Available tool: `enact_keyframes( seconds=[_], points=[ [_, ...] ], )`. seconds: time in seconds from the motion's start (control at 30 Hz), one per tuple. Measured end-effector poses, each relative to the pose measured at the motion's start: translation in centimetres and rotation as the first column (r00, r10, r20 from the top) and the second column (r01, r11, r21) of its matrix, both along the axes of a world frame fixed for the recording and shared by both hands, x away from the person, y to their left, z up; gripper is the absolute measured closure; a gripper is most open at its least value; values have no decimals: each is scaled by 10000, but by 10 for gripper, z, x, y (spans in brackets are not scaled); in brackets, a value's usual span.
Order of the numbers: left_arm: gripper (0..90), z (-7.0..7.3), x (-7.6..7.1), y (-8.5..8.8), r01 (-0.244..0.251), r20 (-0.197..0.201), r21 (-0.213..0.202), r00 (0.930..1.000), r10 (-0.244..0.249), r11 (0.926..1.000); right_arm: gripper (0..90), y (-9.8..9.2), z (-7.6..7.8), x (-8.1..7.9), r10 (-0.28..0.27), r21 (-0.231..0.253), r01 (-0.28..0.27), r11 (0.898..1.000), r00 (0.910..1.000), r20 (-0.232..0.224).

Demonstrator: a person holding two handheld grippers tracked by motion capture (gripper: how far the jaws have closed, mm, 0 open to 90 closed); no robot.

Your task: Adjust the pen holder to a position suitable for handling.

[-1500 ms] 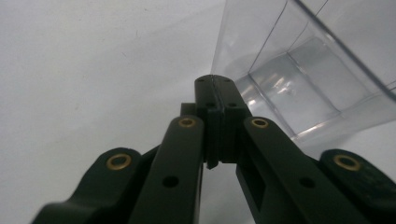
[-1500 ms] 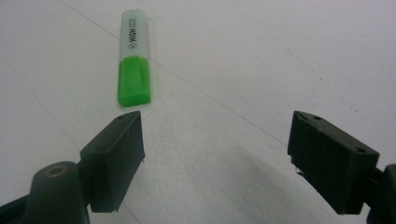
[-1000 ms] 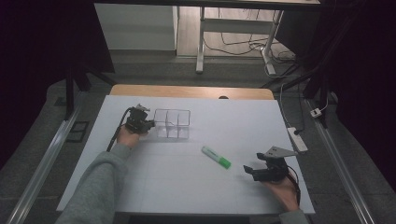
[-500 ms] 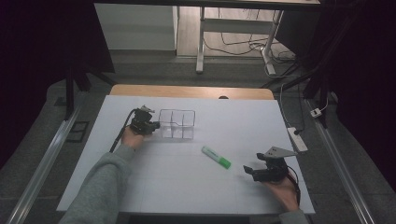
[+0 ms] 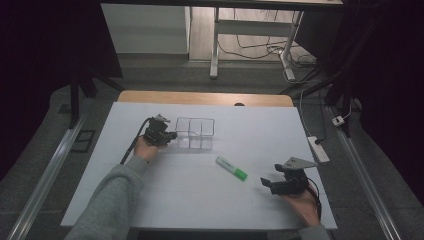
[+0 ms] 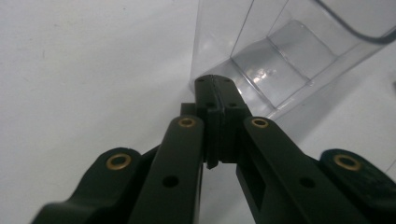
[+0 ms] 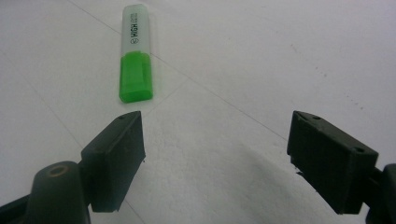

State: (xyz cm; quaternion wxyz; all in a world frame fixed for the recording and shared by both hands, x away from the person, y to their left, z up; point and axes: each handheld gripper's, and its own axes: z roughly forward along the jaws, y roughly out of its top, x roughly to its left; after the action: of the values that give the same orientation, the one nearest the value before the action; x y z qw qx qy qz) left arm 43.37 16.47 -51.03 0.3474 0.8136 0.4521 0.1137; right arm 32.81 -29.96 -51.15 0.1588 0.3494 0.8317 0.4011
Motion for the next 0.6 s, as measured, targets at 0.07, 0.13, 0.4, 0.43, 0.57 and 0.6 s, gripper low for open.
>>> enact_keyframes(
  seconds=[0.07, 0.13, 0.4, 0.43, 0.57, 0.6],
  points=[
    [891, 0, 0, -3, 78, -12, -19, 10000, -78, 10000, 190, 0, 0, 0, 3, 0, -3, 10000, 10000, -2],
    [891, 0, 0, -5, 173, -1, -13, 9999, -173, 9998, 191, 0, 0, 0, 3, 4, -3, 10000, 10000, -8],
    [890, 0, 0, -16, 355, 36, -68, 9994, -355, 9993, 191, 0, 0, 0, -11, -44, 11, 10000, 10000, -16],
    [890, 0, 0, -17, 351, 53, -103, 9994, -350, 9993, 191, 0, 0, 0, 9, -10, -9, 10000, 10000, -27],
    [891, 0, 0, -22, 444, 20, -24, 9990, -444, 9990, 192, 0, -1, 0, 20, -17, -20, 10000, 10000, -18],
    [891, 0, 1, -23, 477, 42, -34, 9989, -477, 9989, 191, 0, -1, 0, 20, -19, -20, 10000, 10000, -22]
  ],
)
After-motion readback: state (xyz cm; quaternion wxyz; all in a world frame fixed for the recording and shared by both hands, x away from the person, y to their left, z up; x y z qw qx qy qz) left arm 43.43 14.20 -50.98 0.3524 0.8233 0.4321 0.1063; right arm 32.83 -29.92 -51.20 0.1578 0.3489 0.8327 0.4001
